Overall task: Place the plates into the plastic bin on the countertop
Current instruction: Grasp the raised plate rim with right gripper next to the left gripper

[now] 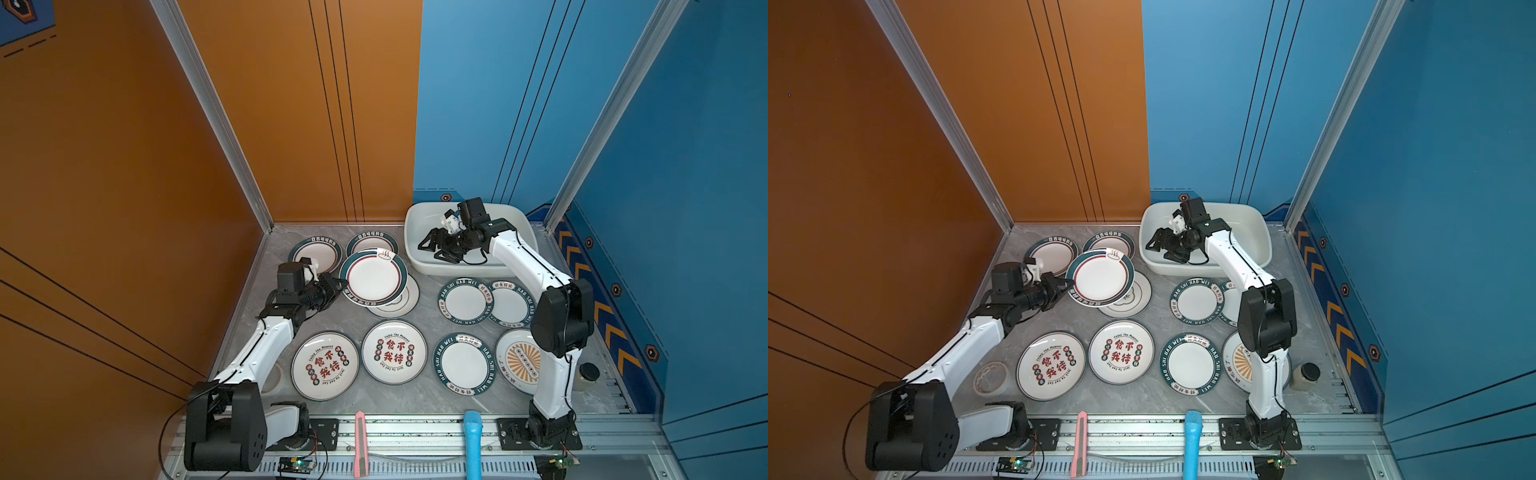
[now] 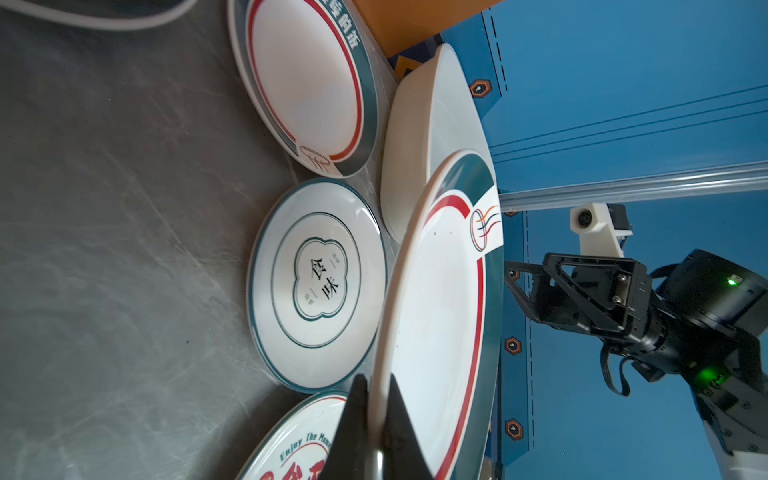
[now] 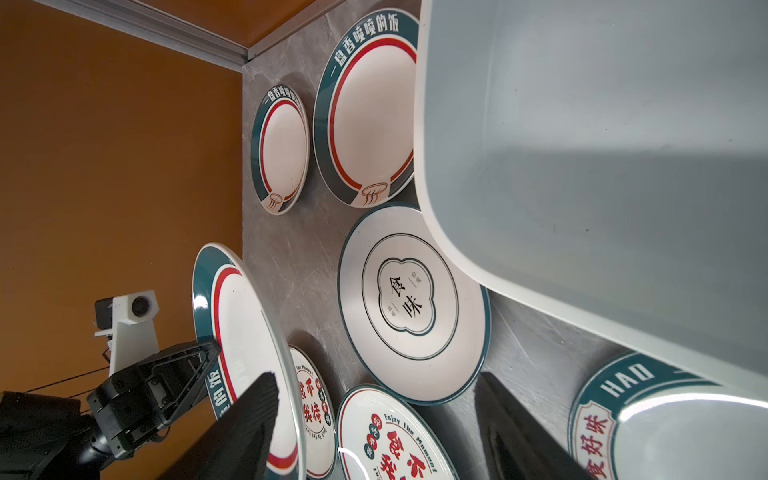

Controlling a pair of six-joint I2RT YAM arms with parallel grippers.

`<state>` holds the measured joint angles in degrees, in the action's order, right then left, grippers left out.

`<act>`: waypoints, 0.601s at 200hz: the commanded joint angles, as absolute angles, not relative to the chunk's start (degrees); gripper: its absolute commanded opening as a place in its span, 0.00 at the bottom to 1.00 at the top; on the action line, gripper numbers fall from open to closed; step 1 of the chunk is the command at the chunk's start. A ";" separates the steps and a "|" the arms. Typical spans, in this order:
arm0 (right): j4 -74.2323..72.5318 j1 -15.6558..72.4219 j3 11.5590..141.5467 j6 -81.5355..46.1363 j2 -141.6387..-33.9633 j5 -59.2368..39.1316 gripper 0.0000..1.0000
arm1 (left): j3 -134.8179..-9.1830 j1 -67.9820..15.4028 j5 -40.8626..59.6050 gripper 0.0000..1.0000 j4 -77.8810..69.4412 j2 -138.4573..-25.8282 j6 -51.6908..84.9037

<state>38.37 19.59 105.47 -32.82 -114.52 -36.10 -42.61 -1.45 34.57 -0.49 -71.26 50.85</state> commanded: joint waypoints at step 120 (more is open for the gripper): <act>37.91 21.75 107.16 -29.79 -118.11 -47.40 0.55 | -52.08 -7.42 36.87 0.00 -9.27 -81.43 56.07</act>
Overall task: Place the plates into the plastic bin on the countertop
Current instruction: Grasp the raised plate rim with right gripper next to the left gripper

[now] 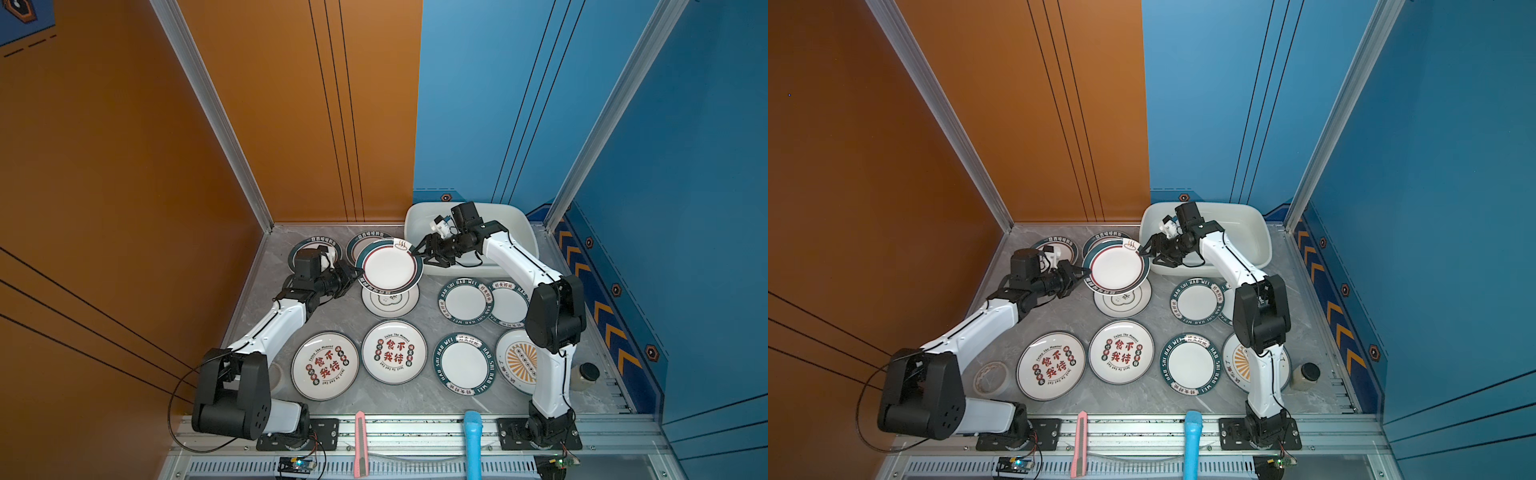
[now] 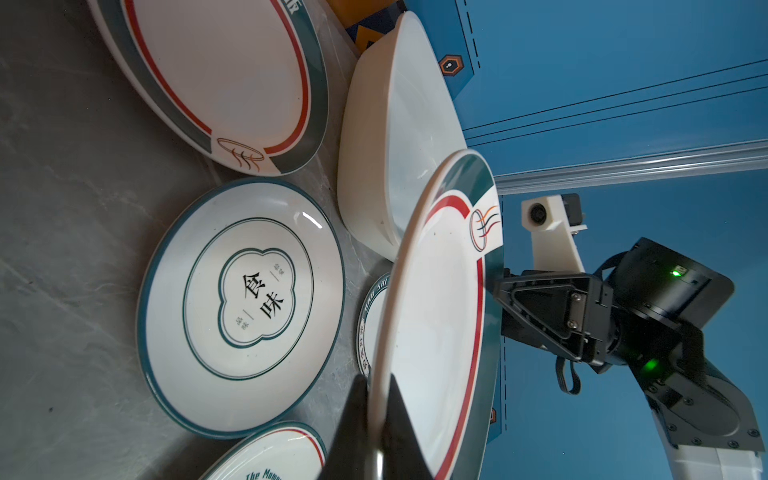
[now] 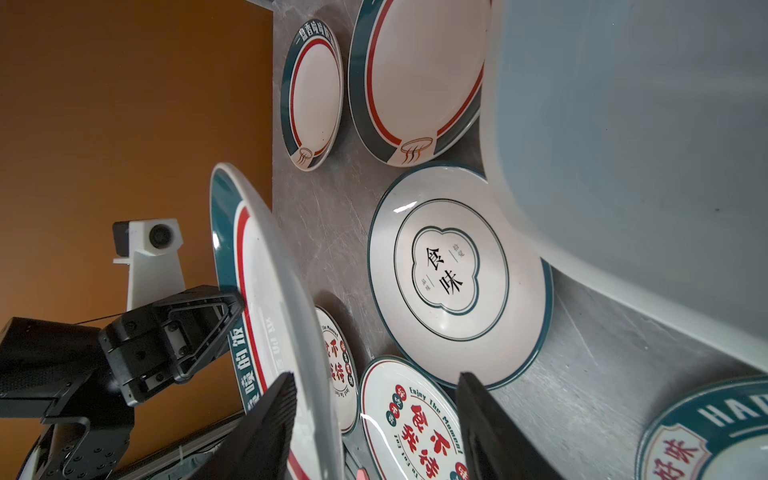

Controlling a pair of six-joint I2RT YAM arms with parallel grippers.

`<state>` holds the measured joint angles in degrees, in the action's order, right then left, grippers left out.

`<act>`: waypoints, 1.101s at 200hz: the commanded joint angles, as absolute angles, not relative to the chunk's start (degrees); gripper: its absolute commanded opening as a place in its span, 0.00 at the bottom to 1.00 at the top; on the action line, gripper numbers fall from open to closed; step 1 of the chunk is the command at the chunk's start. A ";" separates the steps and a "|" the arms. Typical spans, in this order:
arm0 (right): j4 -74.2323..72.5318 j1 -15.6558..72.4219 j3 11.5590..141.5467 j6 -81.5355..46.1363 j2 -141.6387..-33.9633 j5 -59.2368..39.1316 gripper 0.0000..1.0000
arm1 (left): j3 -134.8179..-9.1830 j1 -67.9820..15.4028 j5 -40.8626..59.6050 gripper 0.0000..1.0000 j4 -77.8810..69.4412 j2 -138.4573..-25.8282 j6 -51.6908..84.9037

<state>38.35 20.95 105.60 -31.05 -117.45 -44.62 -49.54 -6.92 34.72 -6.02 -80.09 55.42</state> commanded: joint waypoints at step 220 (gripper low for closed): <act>37.88 15.14 111.08 -33.14 -117.62 -42.95 0.00 | -62.36 -11.36 33.92 0.43 3.19 -87.71 46.42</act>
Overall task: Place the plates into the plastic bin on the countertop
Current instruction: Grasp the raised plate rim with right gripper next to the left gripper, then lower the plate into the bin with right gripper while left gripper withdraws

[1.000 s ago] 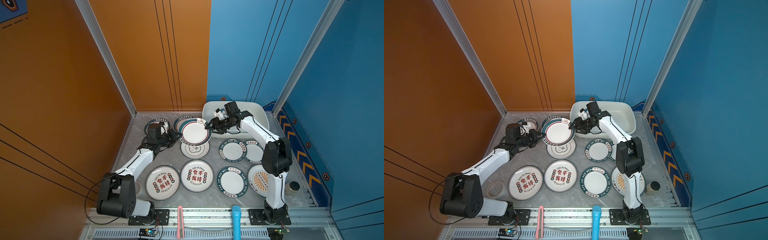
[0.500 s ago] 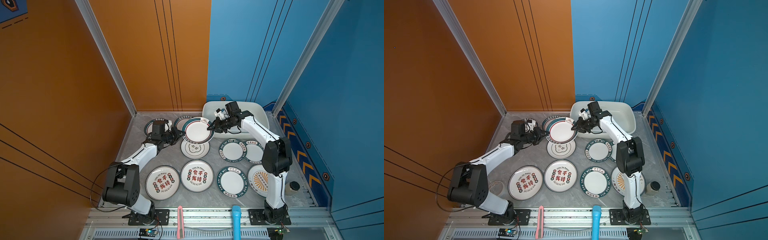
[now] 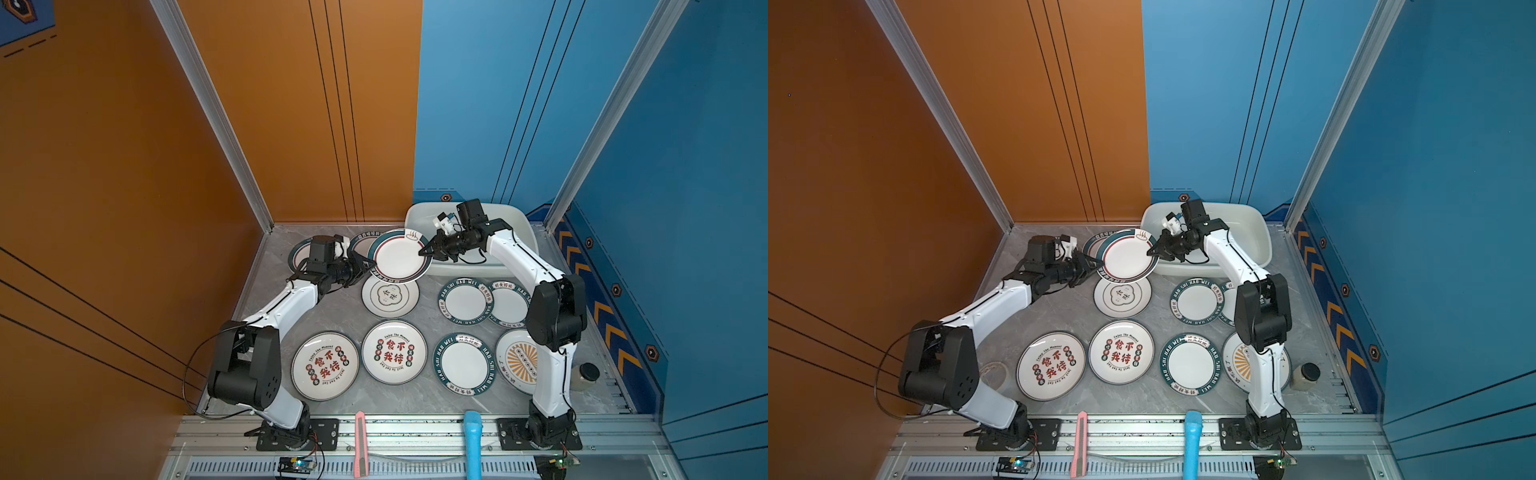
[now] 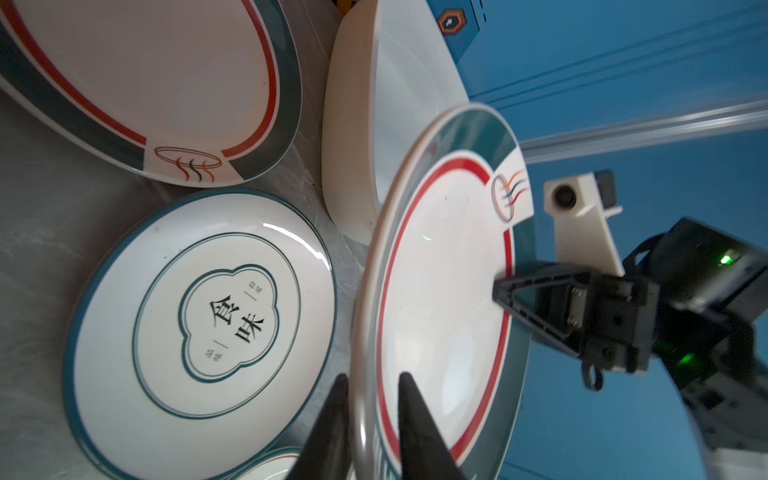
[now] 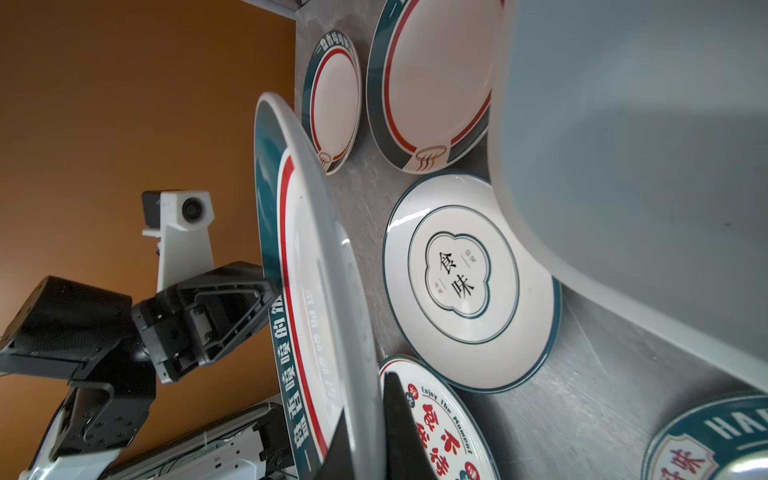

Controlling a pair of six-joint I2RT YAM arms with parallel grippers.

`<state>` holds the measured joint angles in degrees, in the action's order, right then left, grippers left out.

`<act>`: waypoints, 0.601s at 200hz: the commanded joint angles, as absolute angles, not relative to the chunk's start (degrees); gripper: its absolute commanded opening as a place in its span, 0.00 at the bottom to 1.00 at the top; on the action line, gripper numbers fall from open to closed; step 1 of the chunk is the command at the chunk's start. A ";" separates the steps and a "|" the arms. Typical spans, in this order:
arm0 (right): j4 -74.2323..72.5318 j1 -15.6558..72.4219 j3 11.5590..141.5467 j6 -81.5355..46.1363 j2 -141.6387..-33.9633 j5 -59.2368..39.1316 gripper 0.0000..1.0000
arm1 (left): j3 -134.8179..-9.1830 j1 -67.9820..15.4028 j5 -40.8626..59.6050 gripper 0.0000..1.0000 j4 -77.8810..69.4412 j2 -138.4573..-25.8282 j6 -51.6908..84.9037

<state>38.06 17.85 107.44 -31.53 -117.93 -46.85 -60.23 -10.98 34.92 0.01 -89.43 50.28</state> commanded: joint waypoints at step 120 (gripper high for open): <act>38.31 5.91 124.36 -45.43 -129.99 -28.92 0.00 | -53.30 -7.12 27.74 0.98 7.04 -77.69 45.43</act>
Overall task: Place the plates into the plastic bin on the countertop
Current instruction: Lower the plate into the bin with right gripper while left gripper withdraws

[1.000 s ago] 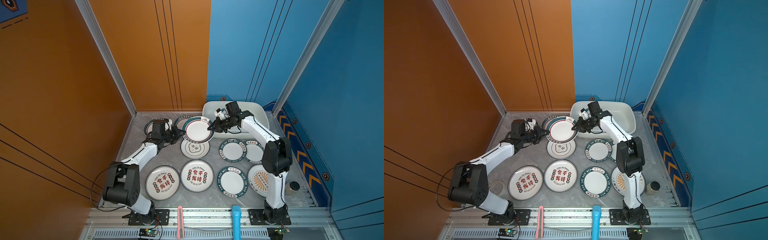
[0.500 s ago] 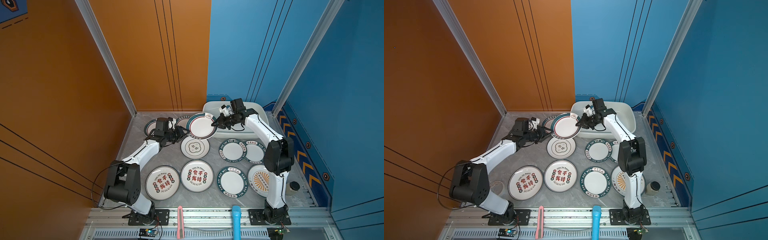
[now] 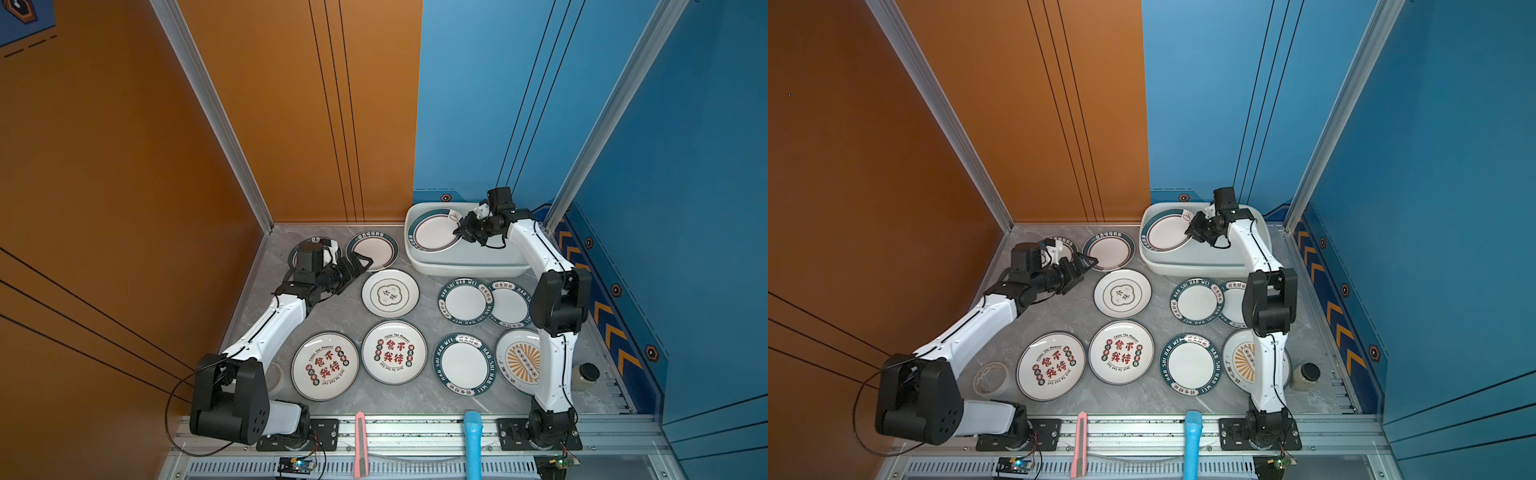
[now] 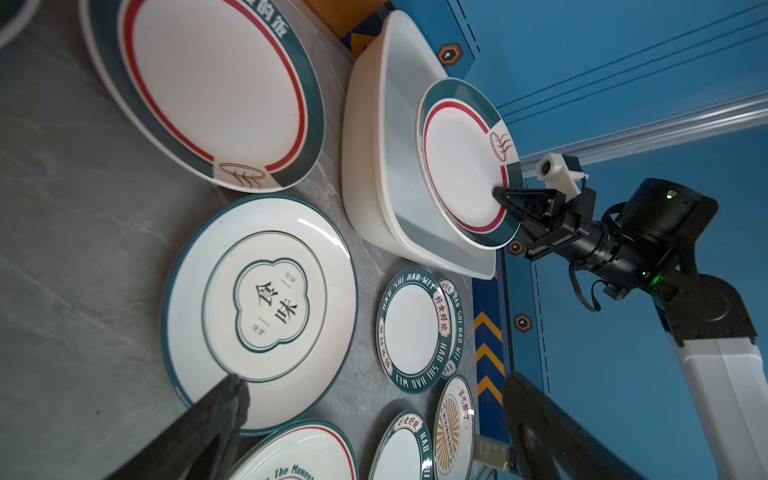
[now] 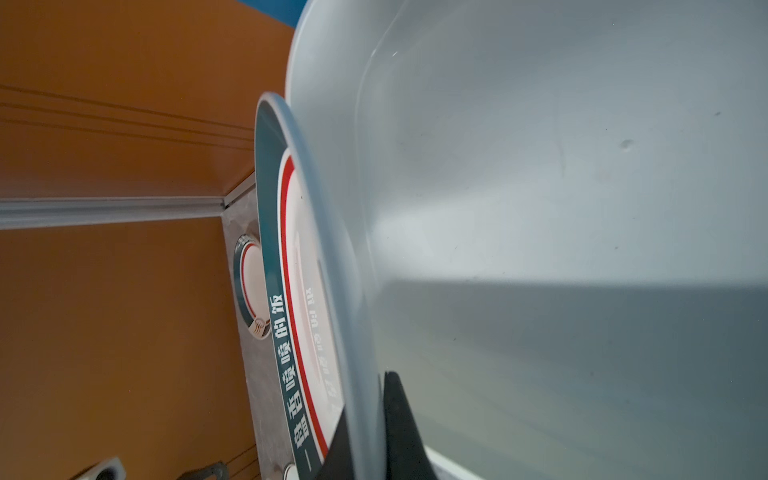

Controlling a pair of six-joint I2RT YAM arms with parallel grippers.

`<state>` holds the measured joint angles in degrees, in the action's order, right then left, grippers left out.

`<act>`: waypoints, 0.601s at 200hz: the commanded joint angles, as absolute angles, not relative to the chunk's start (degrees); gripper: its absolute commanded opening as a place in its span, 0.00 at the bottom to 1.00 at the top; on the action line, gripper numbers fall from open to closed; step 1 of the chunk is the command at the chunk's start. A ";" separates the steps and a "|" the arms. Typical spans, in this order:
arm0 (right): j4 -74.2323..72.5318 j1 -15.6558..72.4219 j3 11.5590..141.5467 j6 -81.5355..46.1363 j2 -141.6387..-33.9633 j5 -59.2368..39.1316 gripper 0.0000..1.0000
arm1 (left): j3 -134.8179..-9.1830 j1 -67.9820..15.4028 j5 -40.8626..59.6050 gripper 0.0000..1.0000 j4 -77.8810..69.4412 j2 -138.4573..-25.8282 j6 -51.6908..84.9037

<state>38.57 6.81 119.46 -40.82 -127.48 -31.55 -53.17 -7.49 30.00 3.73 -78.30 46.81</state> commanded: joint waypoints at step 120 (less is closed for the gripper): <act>39.41 5.20 135.70 -51.71 -144.89 -26.37 0.00 | -49.23 -8.70 23.17 0.98 11.67 -75.16 44.93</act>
